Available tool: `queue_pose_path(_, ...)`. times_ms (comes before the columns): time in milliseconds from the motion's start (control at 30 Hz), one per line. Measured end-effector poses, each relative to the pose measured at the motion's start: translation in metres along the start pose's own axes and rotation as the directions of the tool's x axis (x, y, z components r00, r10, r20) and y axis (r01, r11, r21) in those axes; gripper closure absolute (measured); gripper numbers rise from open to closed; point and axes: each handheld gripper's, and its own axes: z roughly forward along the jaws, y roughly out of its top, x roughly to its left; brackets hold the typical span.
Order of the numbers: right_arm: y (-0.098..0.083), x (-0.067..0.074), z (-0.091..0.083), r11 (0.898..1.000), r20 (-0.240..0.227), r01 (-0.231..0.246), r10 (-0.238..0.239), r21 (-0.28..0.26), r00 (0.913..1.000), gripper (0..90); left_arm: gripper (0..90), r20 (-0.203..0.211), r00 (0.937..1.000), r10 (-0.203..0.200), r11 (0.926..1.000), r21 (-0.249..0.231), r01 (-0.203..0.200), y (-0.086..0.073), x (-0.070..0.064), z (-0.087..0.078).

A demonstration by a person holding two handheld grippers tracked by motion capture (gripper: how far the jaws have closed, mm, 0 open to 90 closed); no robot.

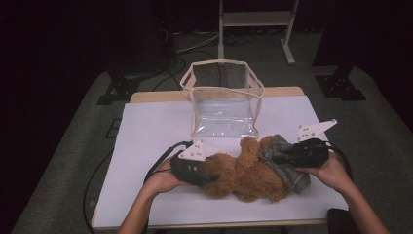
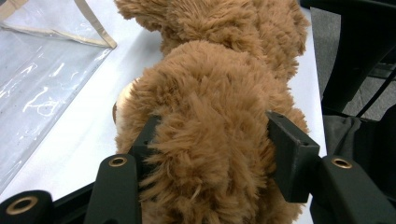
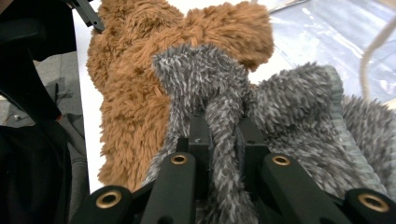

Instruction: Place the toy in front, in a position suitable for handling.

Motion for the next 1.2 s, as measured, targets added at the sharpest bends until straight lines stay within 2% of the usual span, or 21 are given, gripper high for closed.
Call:
queue_pose_path(100,0.013,0.008,-0.004,0.999,-0.001,0.039,-0.039,-0.023,0.9993,79.3,45.3,-0.002,1.0000,0.006,1.0000,0.002,-0.006,0.002,0.000,0.000)
queue_pose_path(133,0.013,0.008,-0.004,0.999,-0.001,0.039,-0.039,-0.023,0.9993,79.3,45.4,-0.002,1.0000,0.006,1.0000,0.002,-0.006,0.002,0.000,0.000)
queue_pose_path(200,0.034,0.020,-0.002,0.995,-0.026,0.087,-0.089,-0.052,0.9957,79.2,45.4,-0.003,0.9999,0.011,0.9999,0.002,-0.011,0.005,0.000,0.000)
queue_pose_path(233,0.034,0.020,-0.002,0.995,-0.026,0.087,-0.089,-0.052,0.9957,79.2,45.4,-0.003,0.9999,0.011,0.9999,0.002,-0.011,0.005,0.000,0.000)
queue_pose_path(267,0.049,0.027,0.005,0.990,-0.040,0.125,-0.127,-0.062,0.9911,79.2,45.4,-0.003,0.9999,0.012,0.9999,0.000,-0.012,0.006,-0.001,0.000)
queue_pose_path(400,0.075,0.035,0.030,0.983,-0.078,0.181,-0.184,-0.043,0.9799,79.3,45.5,0.001,0.9997,0.023,0.9997,-0.005,-0.023,0.010,-0.002,0.000)
queue_pose_path(533,0.088,0.034,0.060,0.981,-0.114,0.192,-0.190,0.007,0.9752,79.3,45.5,0.001,0.9997,0.026,0.9996,-0.005,-0.026,0.009,-0.002,0.000)
queue_pose_path(633,0.086,0.028,0.075,0.980,-0.102,0.190,-0.183,0.064,0.9778,79.3,45.5,-0.001,0.9998,0.022,0.9998,-0.003,-0.022,0.006,-0.002,0.000)
queue_pose_path(733,0.080,0.020,0.074,0.983,-0.086,0.171,-0.164,0.072,0.9827,79.4,45.5,-0.003,0.9999,0.016,0.9999,-0.001,-0.016,0.004,-0.001,0.000)
queue_pose_path(767,0.073,0.010,0.066,0.989,-0.069,0.134,-0.130,0.057,0.9891,79.5,45.4,-0.003,0.9999,0.014,0.9999,-0.003,-0.014,0.003,-0.001,0.001)
queue_pose_path(800,0.073,0.010,0.066,0.989,-0.069,0.134,-0.130,0.057,0.9891,79.5,45.4,-0.003,0.9999,0.014,0.9999,-0.003,-0.014,0.003,-0.001,0.001)
queue_pose_path(833,0.064,0.002,0.056,0.995,-0.044,0.088,-0.087,0.034,0.9953,79.5,45.4,-0.003,0.9999,0.015,0.9999,-0.002,-0.015,0.003,-0.001,0.000)
queue_pose_path(900,0.056,-0.006,0.045,0.998,-0.026,0.058,-0.058,0.014,0.9980,79.5,45.4,-0.003,0.9998,0.018,0.9998,0.000,-0.018,0.004,-0.001,0.000)
queue_pose_path(967,0.051,-0.008,0.040,0.999,-0.019,0.049,-0.049,0.012,0.9986,79.5,45.4,-0.003,0.9998,0.018,0.9998,0.000,-0.018,0.004,-0.001,0.000)
queue_pose_path(1067,0.035,-0.009,0.027,0.999,0.001,0.028,-0.028,0.023,0.9996,79.4,45.5,0.000,0.9999,0.017,0.9999,0.001,-0.017,0.003,-0.001,0.001)
queue_pose_path(1200,0.031,-0.003,0.020,0.999,-0.003,0.035,-0.035,0.010,0.9994,79.3,45.5,0.002,1.0000,0.006,1.0000,-0.002,-0.006,0.003,0.000,0.002)
